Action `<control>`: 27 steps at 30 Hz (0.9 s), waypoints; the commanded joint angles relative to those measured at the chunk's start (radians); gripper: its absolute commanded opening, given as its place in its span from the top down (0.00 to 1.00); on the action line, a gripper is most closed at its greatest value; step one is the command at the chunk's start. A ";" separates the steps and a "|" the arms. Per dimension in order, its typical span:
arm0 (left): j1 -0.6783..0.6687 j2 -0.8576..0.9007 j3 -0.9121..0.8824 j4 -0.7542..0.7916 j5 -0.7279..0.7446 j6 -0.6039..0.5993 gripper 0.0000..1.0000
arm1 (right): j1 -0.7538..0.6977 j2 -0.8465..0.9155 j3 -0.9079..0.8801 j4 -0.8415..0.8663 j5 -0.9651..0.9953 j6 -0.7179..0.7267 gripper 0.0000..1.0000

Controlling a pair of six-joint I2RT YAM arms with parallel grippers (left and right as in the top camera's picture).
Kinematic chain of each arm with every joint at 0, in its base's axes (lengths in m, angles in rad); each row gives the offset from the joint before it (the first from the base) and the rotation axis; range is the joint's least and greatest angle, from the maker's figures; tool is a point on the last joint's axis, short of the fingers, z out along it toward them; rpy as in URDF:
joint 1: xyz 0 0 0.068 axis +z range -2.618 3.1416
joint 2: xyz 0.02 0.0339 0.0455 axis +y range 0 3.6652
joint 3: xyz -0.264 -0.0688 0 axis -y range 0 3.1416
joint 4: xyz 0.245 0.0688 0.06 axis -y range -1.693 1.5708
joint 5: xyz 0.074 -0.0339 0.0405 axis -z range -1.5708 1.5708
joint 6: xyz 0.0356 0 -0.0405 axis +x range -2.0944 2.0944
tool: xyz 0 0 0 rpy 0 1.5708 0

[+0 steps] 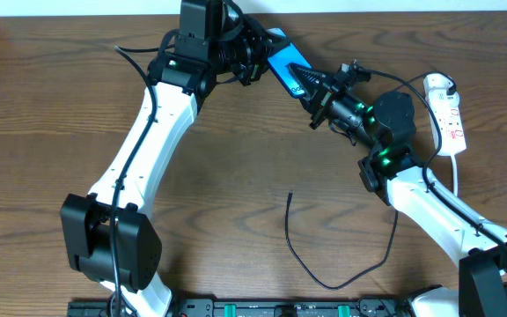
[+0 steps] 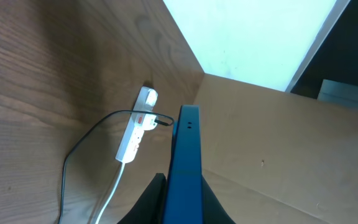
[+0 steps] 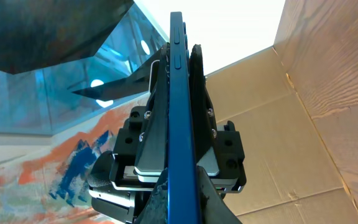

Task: Plug charger to phone and switch on socket
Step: 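Carry the phone to the upper left with the left gripper, release right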

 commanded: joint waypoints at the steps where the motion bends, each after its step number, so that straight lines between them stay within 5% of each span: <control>1: 0.002 -0.006 -0.008 -0.002 0.009 0.002 0.92 | -0.002 -0.009 0.014 0.018 0.016 -0.006 0.94; 11: 0.002 -0.006 -0.008 -0.002 0.009 0.002 0.93 | -0.003 -0.009 0.014 0.018 0.016 -0.006 0.65; 16: 0.011 -0.006 -0.008 0.007 0.009 0.002 0.93 | -0.003 -0.009 0.014 0.018 0.016 -0.006 0.06; 17: 0.020 -0.006 -0.008 0.013 0.010 0.002 0.92 | -0.003 -0.009 0.014 0.018 0.015 -0.006 0.01; 27: 0.246 -0.006 -0.008 0.031 0.223 0.048 0.93 | -0.083 -0.009 0.014 0.017 -0.171 -0.183 0.01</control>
